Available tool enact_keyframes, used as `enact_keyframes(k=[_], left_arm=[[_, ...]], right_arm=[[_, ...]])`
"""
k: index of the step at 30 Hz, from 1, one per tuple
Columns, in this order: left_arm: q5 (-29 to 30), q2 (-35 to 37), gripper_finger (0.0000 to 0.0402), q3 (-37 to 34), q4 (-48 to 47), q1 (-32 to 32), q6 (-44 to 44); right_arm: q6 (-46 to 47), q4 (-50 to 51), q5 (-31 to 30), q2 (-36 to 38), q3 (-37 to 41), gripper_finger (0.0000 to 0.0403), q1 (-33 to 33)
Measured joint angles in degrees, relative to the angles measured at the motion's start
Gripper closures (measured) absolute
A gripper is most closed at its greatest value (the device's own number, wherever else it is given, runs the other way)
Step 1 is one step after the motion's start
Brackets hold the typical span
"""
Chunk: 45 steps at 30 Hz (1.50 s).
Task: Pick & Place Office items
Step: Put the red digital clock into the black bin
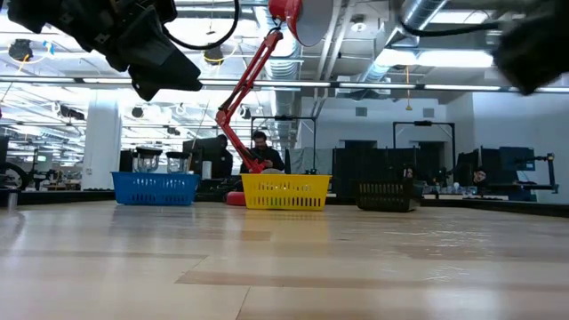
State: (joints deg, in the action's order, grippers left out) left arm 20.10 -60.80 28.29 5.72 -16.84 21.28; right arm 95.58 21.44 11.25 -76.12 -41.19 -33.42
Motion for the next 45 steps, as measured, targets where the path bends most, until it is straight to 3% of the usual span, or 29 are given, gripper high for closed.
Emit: enact_keyframes(k=[7, 19, 26, 34, 45], left_arm=[[0.00, -0.02, 0.0284, 0.02, 0.96, 3.33, -0.02], [0.00, -0.02, 0.0284, 0.04, 8.51, 16.99, -0.04], [0.00, -0.02, 0.0284, 0.04, 13.76, 22.55, -0.03], [0.00, -0.02, 0.0284, 0.04, 14.18, 23.67, -0.02], [-0.02, -0.02, 0.0284, 0.04, 15.06, 23.65, -0.02]], right_arm=[[13.26, 19.17, 2.11, -5.10, -9.37, 0.0158, -5.93], [16.98, 16.72, 2.44, -21.55, -15.80, 0.0158, -9.39], [20.02, 24.94, 2.94, -23.60, -20.06, 0.0158, -10.40], [27.87, 24.98, 1.27, -24.70, -20.01, 0.0158, -14.11], [21.10, 21.09, -0.18, -30.12, -20.06, 0.0158, -13.26]])
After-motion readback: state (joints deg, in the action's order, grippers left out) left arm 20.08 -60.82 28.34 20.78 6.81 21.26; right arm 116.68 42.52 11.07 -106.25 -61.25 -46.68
